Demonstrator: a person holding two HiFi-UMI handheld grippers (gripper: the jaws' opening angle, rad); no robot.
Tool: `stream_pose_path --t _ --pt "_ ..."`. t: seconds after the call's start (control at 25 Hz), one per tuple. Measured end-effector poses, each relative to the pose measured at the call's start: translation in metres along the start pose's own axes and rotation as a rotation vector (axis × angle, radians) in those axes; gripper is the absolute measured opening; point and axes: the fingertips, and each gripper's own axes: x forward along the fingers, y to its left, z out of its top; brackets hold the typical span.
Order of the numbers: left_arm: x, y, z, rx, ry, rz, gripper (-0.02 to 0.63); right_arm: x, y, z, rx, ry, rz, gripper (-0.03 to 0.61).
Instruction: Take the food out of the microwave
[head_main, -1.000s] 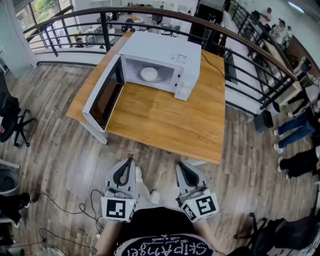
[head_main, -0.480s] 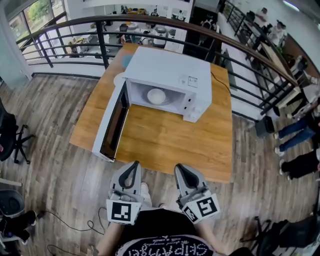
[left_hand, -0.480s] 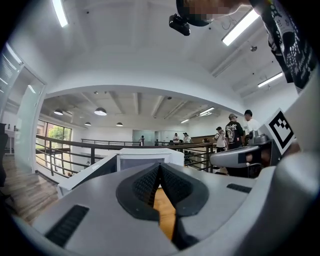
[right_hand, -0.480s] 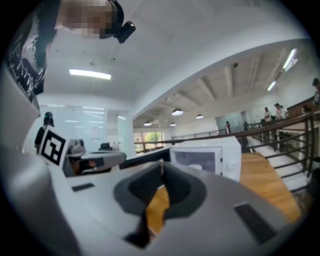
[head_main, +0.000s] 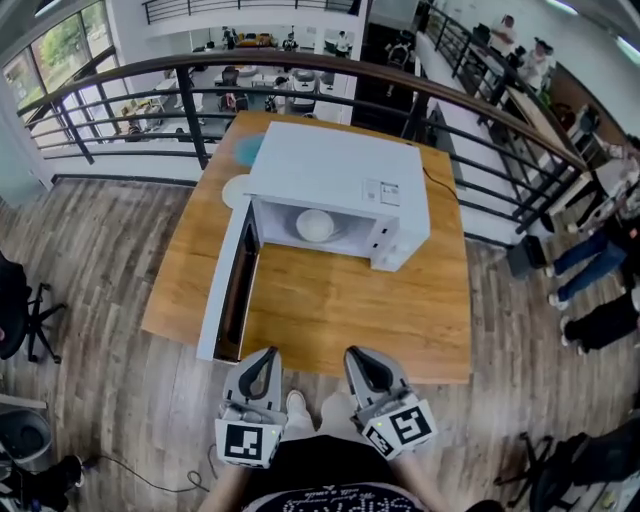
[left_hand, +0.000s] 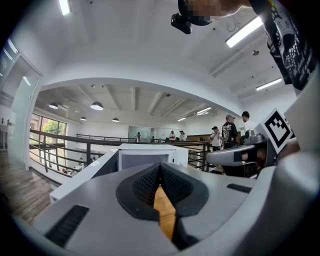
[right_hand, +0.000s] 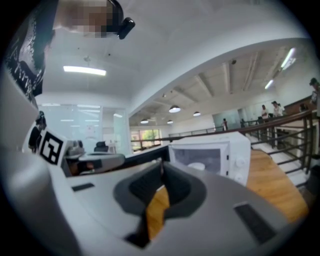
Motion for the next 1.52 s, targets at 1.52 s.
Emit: stream_pose_path --t 1.52 --pt "0.164 -0.014 -0.004 0.012 0.05 0.014 0.032 0.075 -0.152 0.0 0.077 0.056 0.051 0.037"
